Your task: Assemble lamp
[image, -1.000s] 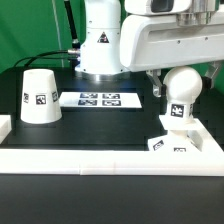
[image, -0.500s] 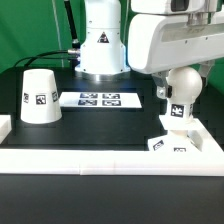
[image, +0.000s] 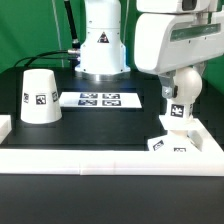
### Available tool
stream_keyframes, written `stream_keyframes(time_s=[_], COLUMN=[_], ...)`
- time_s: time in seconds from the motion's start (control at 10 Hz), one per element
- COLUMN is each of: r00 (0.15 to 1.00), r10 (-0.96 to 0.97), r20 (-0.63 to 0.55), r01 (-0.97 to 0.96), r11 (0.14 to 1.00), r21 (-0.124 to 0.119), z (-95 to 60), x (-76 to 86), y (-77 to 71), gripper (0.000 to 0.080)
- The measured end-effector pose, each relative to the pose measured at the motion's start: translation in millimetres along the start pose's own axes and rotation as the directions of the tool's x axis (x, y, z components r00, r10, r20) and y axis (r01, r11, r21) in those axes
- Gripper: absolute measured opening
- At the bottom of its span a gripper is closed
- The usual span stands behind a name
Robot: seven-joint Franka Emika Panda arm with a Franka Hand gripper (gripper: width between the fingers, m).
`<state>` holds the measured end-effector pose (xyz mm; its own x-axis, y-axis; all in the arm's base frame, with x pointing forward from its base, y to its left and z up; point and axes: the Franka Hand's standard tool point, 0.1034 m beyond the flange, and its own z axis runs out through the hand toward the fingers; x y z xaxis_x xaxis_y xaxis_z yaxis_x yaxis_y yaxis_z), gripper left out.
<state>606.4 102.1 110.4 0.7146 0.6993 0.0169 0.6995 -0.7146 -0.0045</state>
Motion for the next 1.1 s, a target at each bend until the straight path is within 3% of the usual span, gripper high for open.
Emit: stream_keyframes(time_s=[0.3, 0.6, 0.8, 1.1], r00=[0.999, 0.95, 0.852, 0.639], r10=[0.045, 0.314, 0.524, 0.769], r20=[-0.001, -0.007, -0.013, -0.011], r01=[-0.045, -0.314, -0.523, -0.768], r11=[0.999, 0.95, 0.852, 0.639], r21=[0.002, 0.008, 0.024, 0.029], z=[0.1, 0.2, 0.2, 0.1], x=[-0.5, -0.4, -0.7, -1.2], y=[0.4, 0.5, 1.0, 0.8], gripper=[0.0576, 0.0577, 0.0577, 0.0578])
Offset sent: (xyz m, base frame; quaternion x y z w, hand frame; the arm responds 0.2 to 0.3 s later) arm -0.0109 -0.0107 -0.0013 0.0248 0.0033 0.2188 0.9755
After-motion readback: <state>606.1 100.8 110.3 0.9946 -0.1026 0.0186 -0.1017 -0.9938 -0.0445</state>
